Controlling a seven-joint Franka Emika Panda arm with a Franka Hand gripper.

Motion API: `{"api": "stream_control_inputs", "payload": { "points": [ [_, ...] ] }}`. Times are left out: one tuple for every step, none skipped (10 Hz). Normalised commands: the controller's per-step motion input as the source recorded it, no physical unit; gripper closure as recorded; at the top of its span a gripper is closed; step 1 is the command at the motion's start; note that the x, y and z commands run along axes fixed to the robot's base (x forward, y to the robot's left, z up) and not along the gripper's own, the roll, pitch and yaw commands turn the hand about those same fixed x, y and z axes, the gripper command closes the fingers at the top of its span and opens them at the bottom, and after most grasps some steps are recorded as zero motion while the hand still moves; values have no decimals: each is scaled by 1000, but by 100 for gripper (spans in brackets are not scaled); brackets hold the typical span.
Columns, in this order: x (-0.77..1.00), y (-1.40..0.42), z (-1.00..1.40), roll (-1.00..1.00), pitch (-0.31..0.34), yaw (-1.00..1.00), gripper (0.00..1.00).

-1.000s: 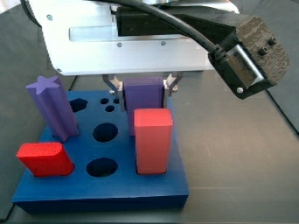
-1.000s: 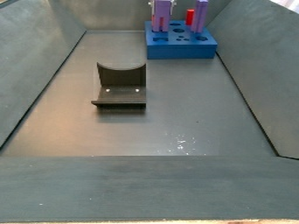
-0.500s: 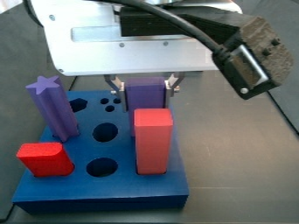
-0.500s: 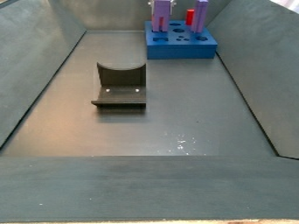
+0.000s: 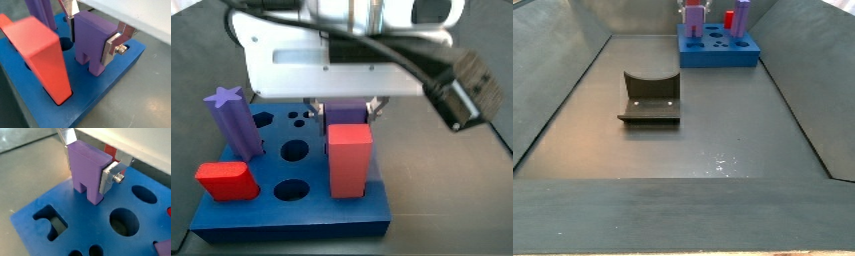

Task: Pick up the double-square object. Move up. Rotate the double-square object. Move to above the board. Insert the double-square object.
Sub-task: Insert the double-square object.

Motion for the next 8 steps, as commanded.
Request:
{"api": "stream_control_inputs", "payload": {
  "points": [
    [0, 0, -554, 20, 0, 14, 100],
    [0, -3, -560, 6, -40, 17, 100],
    [0, 0, -483, 0, -34, 9, 100],
    [0, 0, -311, 0, -31, 0, 100],
    [0, 0, -86, -129, -131, 0, 100],
    [0, 0, -74, -91, -137, 0, 100],
    [0, 0, 0, -17, -20, 0, 100],
    [0, 0, 0, 0, 0, 0, 100]
  ]
}}
